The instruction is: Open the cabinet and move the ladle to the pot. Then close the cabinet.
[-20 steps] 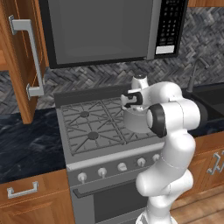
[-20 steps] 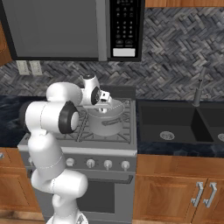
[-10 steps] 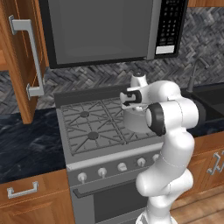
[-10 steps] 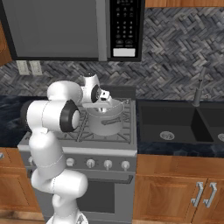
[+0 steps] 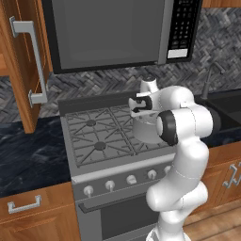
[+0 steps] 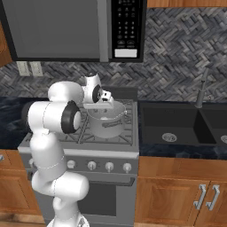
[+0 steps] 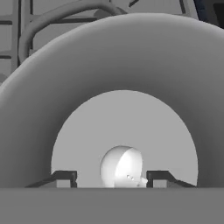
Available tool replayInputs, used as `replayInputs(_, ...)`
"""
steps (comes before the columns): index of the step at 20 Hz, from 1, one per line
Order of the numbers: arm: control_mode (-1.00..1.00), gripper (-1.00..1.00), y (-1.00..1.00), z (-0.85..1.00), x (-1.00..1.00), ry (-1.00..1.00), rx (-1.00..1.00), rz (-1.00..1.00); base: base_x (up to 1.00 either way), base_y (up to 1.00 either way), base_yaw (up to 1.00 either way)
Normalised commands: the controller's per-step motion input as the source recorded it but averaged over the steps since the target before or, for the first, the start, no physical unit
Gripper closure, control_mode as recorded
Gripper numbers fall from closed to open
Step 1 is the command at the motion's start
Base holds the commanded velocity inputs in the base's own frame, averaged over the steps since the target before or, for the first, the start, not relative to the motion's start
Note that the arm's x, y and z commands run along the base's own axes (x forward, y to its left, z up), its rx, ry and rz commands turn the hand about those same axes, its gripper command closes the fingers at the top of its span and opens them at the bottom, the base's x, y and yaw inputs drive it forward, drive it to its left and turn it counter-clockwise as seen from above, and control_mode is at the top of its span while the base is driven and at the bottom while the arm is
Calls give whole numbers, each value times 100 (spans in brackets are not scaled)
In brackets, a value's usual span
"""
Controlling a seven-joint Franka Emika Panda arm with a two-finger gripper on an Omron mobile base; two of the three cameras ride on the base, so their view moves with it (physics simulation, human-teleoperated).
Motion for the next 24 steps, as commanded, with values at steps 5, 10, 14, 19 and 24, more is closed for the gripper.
replayInputs(5, -100, -100, -3, 0, -2, -1, 0, 0, 0, 0, 0)
replayInputs(10, -100, -100, -4, 19, -23, -9, 0, 0, 0, 0, 0)
replayInputs(14, -100, -100, -8, 39, -51, -9, 0, 0, 0, 0, 0)
replayInputs(19, -100, -100, -12, 40, -73, -10, 1, 0, 0, 0, 0)
replayInputs(24, -100, -100, -15, 49, -83, -8, 2, 0, 0, 0, 0)
